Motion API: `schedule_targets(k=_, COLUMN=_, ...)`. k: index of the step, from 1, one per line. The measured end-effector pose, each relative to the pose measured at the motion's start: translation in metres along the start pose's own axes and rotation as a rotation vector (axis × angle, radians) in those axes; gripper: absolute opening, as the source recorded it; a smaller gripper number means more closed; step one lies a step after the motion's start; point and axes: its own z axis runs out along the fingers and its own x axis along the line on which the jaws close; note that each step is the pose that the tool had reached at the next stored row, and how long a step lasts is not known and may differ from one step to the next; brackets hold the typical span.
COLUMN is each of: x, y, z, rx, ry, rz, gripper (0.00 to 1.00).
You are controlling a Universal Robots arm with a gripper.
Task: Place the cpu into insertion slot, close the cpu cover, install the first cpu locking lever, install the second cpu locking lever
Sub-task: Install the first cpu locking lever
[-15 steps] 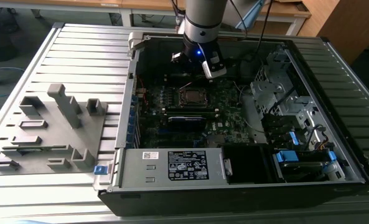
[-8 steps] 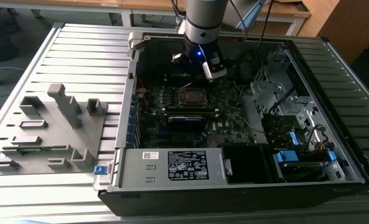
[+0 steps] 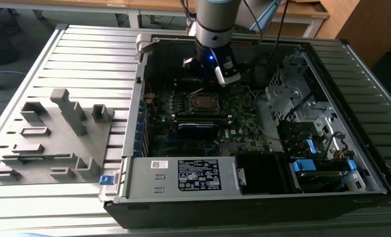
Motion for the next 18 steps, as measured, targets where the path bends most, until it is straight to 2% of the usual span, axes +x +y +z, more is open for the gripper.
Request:
schedule_targets(k=5, x=0.0001, y=-0.0004, z=0.0023, rx=-0.0039, ry=-0.0370, rz=-0.008, gripper=0.11)
schedule_targets(k=7, x=0.0002, y=-0.0005, z=0.0027, rx=-0.0046, ry=-0.0444, rz=-0.009, gripper=0.11)
schedule_targets(k=18, x=0.0006, y=0.0015, z=0.0050, rx=-0.0046, ry=-0.0459, rz=-0.007, gripper=0.11)
